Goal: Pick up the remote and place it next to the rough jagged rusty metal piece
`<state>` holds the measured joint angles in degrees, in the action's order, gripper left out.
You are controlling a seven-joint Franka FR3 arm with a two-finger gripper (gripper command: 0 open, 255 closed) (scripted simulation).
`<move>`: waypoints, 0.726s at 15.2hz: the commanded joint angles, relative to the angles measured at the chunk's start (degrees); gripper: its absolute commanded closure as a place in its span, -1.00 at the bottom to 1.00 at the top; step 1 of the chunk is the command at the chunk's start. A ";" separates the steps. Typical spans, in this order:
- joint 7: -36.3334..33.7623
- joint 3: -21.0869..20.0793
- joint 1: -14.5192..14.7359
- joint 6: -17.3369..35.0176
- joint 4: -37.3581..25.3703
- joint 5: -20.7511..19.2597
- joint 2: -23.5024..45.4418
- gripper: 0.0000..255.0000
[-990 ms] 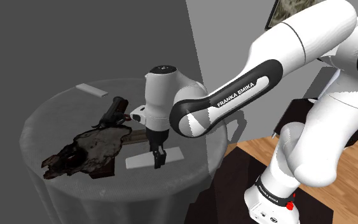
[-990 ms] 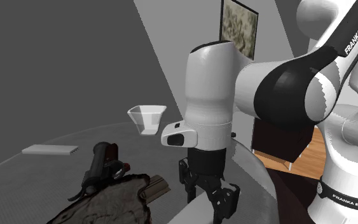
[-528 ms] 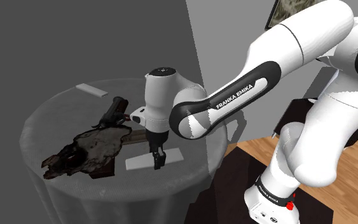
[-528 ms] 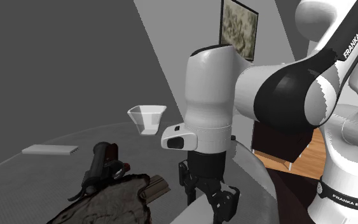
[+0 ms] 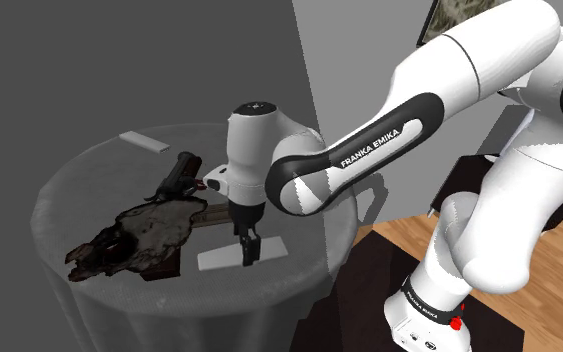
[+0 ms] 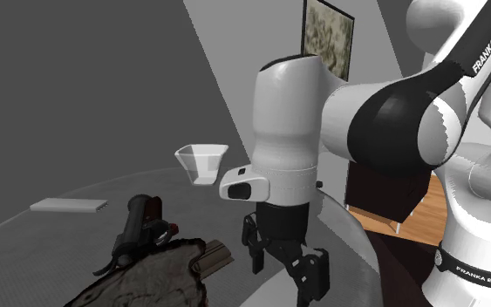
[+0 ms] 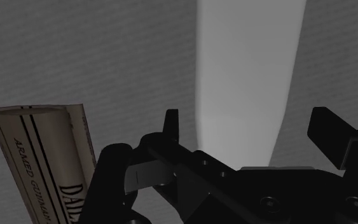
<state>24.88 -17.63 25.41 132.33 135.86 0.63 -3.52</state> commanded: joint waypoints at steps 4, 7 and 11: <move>1.09 0.29 0.09 -6.55 -2.61 1.41 -4.07 -1.00; 1.09 0.29 0.09 -6.55 -2.61 1.41 -4.07 -1.00; 1.09 0.29 0.09 -6.55 -2.61 1.41 -4.07 -1.00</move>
